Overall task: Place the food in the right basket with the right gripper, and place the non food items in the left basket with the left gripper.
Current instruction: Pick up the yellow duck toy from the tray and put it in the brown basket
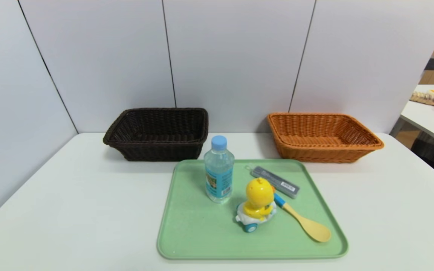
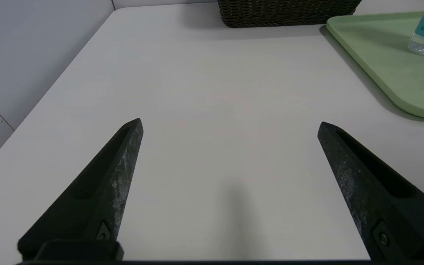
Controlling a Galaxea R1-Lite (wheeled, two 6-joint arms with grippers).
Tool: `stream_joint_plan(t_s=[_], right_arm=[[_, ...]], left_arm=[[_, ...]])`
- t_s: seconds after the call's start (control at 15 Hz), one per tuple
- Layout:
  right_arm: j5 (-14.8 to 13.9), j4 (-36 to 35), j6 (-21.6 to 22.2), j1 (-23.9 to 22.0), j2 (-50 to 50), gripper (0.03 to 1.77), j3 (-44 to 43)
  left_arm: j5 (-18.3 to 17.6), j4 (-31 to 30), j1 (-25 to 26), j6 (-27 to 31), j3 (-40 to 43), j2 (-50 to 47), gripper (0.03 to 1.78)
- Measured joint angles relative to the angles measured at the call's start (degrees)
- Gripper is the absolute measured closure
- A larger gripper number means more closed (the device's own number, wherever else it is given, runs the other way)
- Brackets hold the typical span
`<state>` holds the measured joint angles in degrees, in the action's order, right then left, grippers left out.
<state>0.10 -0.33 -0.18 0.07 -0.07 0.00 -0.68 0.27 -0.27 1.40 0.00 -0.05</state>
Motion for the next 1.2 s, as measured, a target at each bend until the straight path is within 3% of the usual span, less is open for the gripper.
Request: stream_joint_plan(t_s=[0.73, 1.0, 1.2], right_arm=[[0.4, 2.9, -1.7, 0.0, 0.0, 0.1, -2.2], [3.8, 14.2, -2.2, 0.0, 1.6, 0.1, -11.8], [4.9, 13.2, -2.3, 0.2, 6.4, 0.1, -18.4]], left_arm=[[-0.5, 0.1, 0.0, 1.7, -0.5, 0.0, 0.12], [-5.6, 3.8, 0.0, 1.9, -5.3, 0.0, 0.12], [-9.5, 8.0, 0.0, 2.1, -9.6, 0.0, 0.12]])
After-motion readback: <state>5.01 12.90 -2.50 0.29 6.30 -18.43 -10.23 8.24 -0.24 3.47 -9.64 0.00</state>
